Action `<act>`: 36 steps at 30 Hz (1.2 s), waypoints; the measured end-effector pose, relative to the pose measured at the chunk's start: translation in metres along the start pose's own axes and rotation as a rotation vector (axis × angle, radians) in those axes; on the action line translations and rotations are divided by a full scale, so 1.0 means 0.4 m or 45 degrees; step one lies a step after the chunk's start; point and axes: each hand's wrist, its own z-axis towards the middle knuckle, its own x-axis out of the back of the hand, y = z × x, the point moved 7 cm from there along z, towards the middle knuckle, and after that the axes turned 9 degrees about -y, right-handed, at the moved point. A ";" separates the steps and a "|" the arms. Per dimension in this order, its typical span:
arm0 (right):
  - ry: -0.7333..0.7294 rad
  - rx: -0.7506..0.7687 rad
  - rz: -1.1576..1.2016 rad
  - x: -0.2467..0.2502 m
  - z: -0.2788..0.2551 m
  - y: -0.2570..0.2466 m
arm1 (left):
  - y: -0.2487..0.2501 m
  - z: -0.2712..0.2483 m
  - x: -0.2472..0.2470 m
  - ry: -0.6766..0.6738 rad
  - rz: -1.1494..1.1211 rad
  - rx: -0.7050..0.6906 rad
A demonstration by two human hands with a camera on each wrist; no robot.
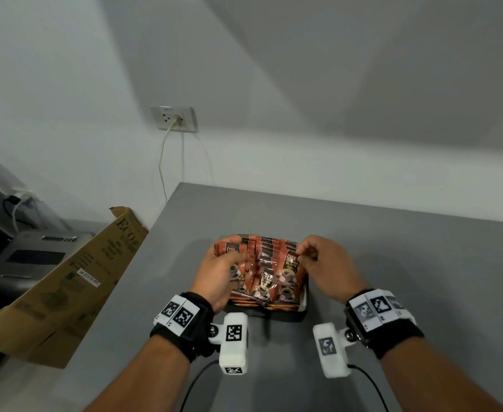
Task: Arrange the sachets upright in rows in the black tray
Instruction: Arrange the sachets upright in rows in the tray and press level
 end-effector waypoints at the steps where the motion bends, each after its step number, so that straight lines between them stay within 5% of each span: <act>1: -0.033 -0.010 -0.057 -0.023 0.004 0.011 | -0.003 -0.002 0.007 0.014 0.006 0.004; 14: -0.177 -0.012 -0.481 -0.140 0.007 0.074 | -0.036 -0.015 0.028 -0.003 0.207 0.087; 19: -0.014 0.199 -0.205 -0.096 -0.009 -0.023 | -0.037 -0.005 0.012 -0.076 0.426 -0.003; 24: -0.187 0.239 0.136 -0.101 -0.010 -0.130 | -0.040 0.005 -0.037 -0.219 0.472 -0.040; 30: -0.117 0.117 -0.023 -0.084 0.044 -0.094 | -0.003 0.008 0.044 0.166 0.320 -0.032; 36: -0.322 0.060 -0.298 -0.204 0.081 -0.038 | 0.004 0.001 0.084 0.212 0.270 0.012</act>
